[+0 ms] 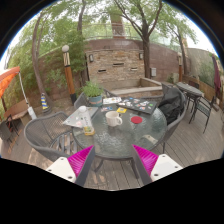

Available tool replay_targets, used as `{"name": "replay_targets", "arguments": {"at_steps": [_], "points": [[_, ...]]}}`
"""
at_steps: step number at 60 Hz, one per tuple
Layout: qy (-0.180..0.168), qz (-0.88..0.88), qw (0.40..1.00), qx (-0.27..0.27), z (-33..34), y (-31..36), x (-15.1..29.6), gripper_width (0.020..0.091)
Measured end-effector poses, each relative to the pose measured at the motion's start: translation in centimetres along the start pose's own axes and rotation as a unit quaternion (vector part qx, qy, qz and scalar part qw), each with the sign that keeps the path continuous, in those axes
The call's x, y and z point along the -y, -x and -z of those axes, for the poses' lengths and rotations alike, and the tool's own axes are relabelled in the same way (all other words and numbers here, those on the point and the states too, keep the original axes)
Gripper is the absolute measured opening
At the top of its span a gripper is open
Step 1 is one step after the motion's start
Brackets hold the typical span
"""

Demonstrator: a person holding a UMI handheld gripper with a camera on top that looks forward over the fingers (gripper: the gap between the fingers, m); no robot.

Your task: Pour water

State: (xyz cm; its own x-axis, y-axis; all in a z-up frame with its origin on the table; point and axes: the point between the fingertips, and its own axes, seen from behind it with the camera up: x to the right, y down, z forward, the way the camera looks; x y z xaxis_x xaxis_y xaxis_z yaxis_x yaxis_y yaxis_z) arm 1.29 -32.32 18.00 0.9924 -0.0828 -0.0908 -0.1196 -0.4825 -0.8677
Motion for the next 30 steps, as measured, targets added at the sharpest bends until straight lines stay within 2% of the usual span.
{"name": "replay_targets", "arguments": {"at_steps": [3,4,7,8,9,10,12,13,17,25,30], "points": [[0.004,0.002,1.000,-0.019,0.3,-0.2,-0.1,0.0819],[0.009,0.002,1.000,-0.027,2.0,0.9,1.5,0.0825],[0.011,0.004,0.999,-0.041,2.1,0.6,1.3,0.0840],[0.008,0.006,0.999,-0.044,0.5,-0.7,-0.5,0.0840],[0.013,0.008,0.999,-0.049,2.3,0.3,1.2,0.0840],[0.009,0.011,0.999,-0.051,0.7,-0.9,-0.6,0.0840],[0.013,0.017,0.998,-0.059,2.8,0.1,1.2,0.0840],[0.009,0.021,0.998,-0.059,1.1,-1.1,-0.6,0.0840],[0.011,0.029,0.997,-0.066,1.5,-1.1,-0.8,0.0840],[0.000,0.016,0.999,-0.035,-0.7,2.1,-1.4,0.0836],[-0.036,0.017,0.999,-0.019,-4.3,5.2,-0.5,0.0841]]}}
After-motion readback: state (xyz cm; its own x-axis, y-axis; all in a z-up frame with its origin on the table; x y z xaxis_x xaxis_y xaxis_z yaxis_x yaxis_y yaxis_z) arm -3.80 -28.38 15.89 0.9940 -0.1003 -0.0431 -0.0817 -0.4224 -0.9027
